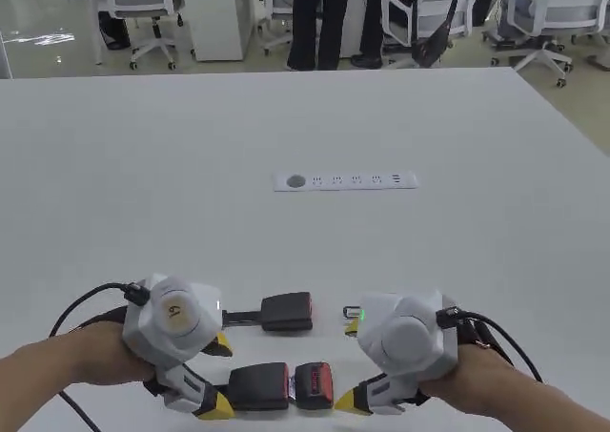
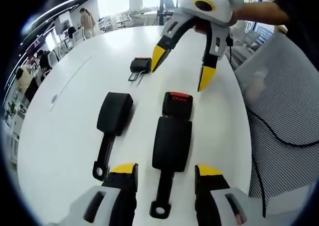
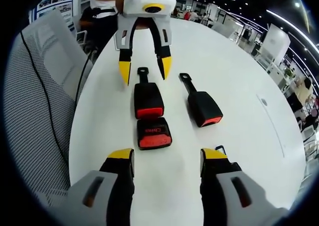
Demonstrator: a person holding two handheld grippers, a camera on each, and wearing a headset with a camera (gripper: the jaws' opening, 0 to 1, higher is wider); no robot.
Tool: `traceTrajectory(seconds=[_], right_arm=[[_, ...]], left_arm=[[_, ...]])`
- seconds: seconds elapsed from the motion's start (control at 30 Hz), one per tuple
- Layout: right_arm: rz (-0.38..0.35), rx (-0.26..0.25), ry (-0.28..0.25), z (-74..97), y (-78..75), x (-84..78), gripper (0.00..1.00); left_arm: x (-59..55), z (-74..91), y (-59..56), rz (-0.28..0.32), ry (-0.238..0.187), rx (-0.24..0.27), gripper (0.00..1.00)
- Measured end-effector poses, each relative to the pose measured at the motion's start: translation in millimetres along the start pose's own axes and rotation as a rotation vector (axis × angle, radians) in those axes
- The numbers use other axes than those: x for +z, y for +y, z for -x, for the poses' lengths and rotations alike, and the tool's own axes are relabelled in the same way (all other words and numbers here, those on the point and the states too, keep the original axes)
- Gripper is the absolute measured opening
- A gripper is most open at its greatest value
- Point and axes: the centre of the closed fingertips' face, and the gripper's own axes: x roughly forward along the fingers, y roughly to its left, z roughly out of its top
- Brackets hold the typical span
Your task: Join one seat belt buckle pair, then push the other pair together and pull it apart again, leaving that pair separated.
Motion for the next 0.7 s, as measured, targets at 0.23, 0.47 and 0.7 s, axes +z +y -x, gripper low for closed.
traceTrajectory(seconds=[0.23,0.47,0.7], right_arm=[[-0.021,-0.035,-0.001,9.9,-13.6,-7.1,0.53],[-0.029,-0.073,-0.002,16.9,-28.3,-15.6,0.54],[-0.054,-0.103,0.002,25.7,-41.6,-25.4,0.54]], left_arm=[[8.3,11.7,14.7,0.035,-0.036,0.034,0.47],[16.0,14.1,29.9,0.067,-0.073,0.062,0.48],[23.3,12.0,41.5,0.074,-0.094,0.091,0.49]])
